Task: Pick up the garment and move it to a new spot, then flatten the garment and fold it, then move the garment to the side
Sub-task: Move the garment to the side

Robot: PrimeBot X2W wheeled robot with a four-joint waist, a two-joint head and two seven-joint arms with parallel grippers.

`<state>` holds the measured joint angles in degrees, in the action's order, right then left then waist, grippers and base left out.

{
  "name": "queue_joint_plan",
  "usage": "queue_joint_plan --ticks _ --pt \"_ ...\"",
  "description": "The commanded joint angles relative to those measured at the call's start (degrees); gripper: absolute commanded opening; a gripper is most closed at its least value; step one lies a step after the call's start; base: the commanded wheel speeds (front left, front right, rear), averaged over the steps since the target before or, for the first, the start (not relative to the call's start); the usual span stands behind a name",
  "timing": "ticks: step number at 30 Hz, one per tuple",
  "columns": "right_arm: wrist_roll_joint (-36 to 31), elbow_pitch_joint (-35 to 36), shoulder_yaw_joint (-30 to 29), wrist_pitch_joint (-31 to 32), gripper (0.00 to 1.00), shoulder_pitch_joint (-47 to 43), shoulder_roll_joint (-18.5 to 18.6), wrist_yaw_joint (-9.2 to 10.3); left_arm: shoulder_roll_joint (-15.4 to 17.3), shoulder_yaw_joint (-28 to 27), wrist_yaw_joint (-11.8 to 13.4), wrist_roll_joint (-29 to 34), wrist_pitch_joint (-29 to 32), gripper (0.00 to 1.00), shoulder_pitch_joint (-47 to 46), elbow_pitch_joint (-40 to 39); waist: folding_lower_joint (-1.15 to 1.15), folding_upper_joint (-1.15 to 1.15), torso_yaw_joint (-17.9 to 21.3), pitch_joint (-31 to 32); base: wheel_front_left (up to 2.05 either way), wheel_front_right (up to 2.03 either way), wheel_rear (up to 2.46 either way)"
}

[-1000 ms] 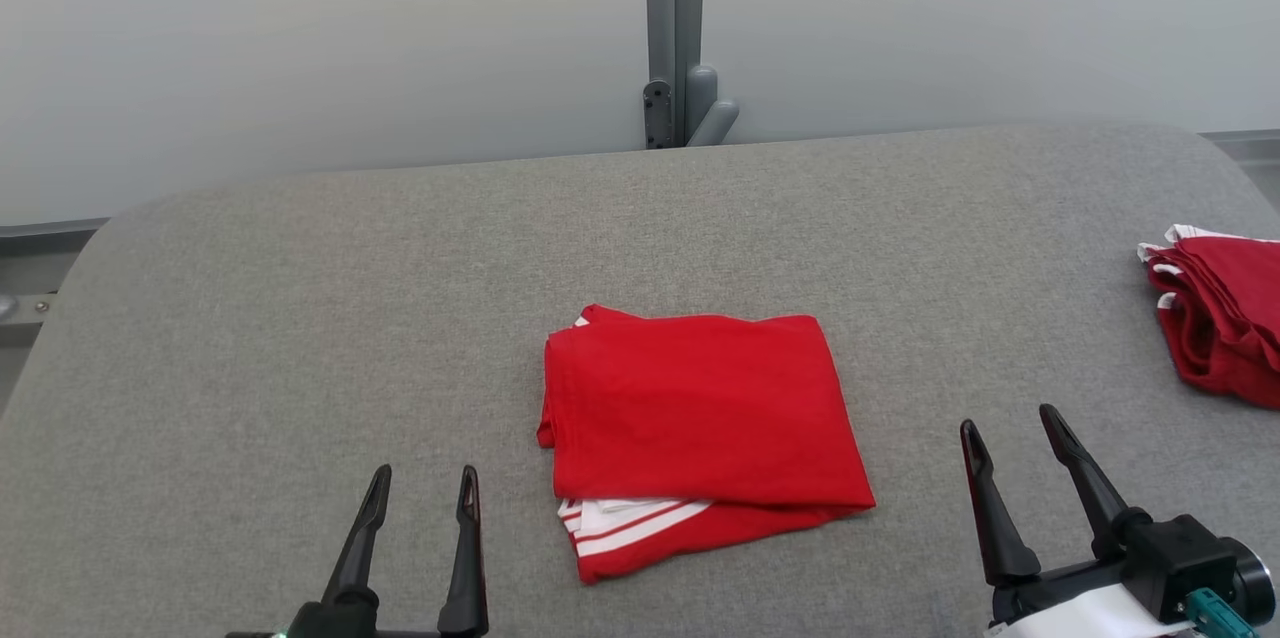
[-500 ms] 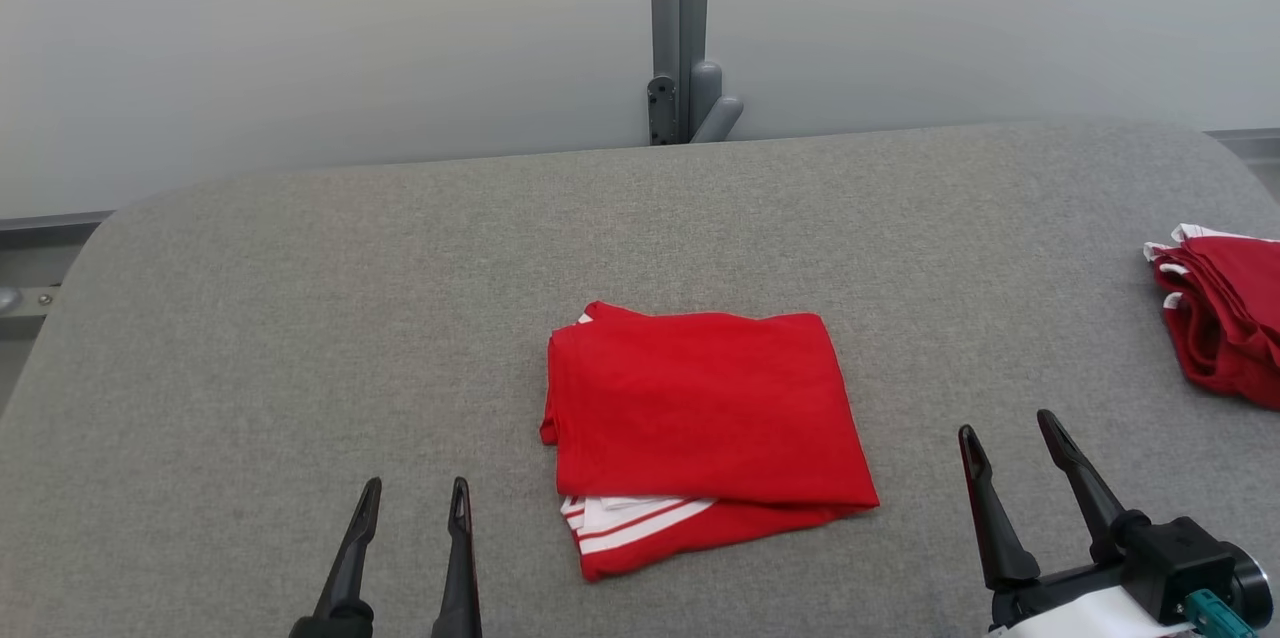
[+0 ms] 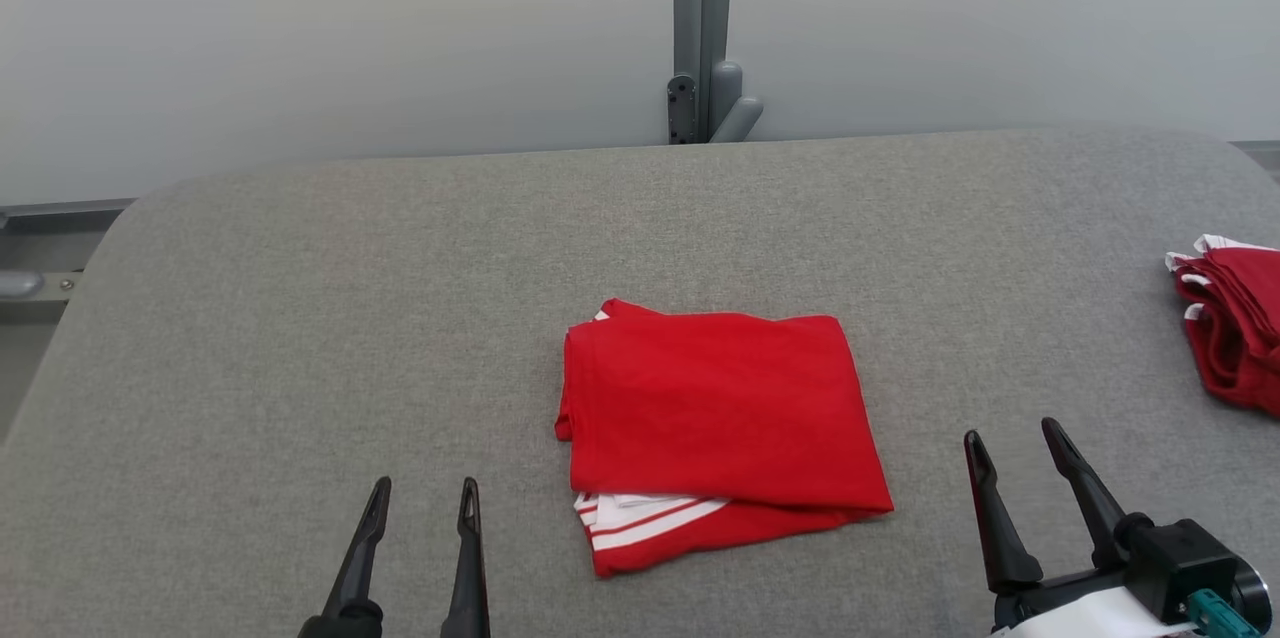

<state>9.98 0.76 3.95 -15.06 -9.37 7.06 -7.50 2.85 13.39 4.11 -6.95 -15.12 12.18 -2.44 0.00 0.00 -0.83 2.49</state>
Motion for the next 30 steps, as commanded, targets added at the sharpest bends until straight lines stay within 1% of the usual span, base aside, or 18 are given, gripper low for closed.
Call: queue_joint_plan --ticks 1,4,9,12,13,14,17,22,25,30 --pt "0.5 -0.4 -0.1 -0.1 1.0 0.3 0.0 0.03 0.1 0.0 0.3 0.3 0.0 1.0 -0.6 -0.1 0.0 0.0 -0.3 0.0 0.0 0.0 0.0" --pt "2.0 -2.2 1.6 -0.1 1.0 1.0 0.8 0.03 0.1 0.2 0.3 0.4 0.0 1.0 -0.8 -0.2 0.0 0.0 -0.8 -0.1 0.0 0.0 0.0" --pt "5.3 -6.6 4.4 -0.1 1.0 3.6 3.0 0.03 0.1 0.8 -0.3 0.7 0.0 1.0 -1.3 -0.4 0.0 0.0 -2.0 -0.4 0.0 0.0 0.0" --pt "10.2 -9.2 5.8 -0.1 1.0 5.8 3.6 0.03 0.1 0.9 -0.5 1.0 0.0 1.0 -1.6 -0.5 0.0 0.0 -3.1 -0.8 0.0 0.0 0.0" --pt "12.6 -10.4 6.2 -0.1 1.0 6.6 3.7 0.03 0.1 0.9 -0.6 1.0 0.0 1.0 -1.7 -0.5 0.0 0.0 -3.5 -1.0 0.0 0.0 0.0" --pt "20.2 -12.5 6.4 -0.1 1.0 8.5 3.2 0.03 0.1 1.2 -0.8 1.2 0.0 1.0 -1.9 -0.4 0.0 0.0 -4.6 -1.5 0.0 0.0 0.0" --pt "28.9 -15.2 8.9 -0.1 1.0 11.7 5.6 0.02 0.1 1.9 -1.3 1.2 0.0 1.0 -2.5 -0.6 0.0 0.0 -6.2 -2.3 0.0 0.0 0.0" --pt "39.6 -21.4 13.5 -0.1 1.0 16.4 10.3 0.02 0.1 2.6 -1.9 1.2 0.0 1.0 -3.0 -0.3 0.0 0.0 -8.7 -3.6 0.0 0.0 0.0" --pt "46.6 -25.3 17.1 -0.1 1.0 18.6 12.4 0.02 0.1 3.0 -2.1 1.0 0.0 1.0 -3.5 -0.3 0.0 0.0 -10.0 -4.6 0.0 0.0 0.0" --pt "59.2 -28.1 21.7 3.1 1.0 21.7 15.5 0.02 0.1 3.7 -2.4 0.8 0.0 1.0 -4.5 -0.1 0.0 0.0 -11.8 -6.2 0.0 0.0 0.0"
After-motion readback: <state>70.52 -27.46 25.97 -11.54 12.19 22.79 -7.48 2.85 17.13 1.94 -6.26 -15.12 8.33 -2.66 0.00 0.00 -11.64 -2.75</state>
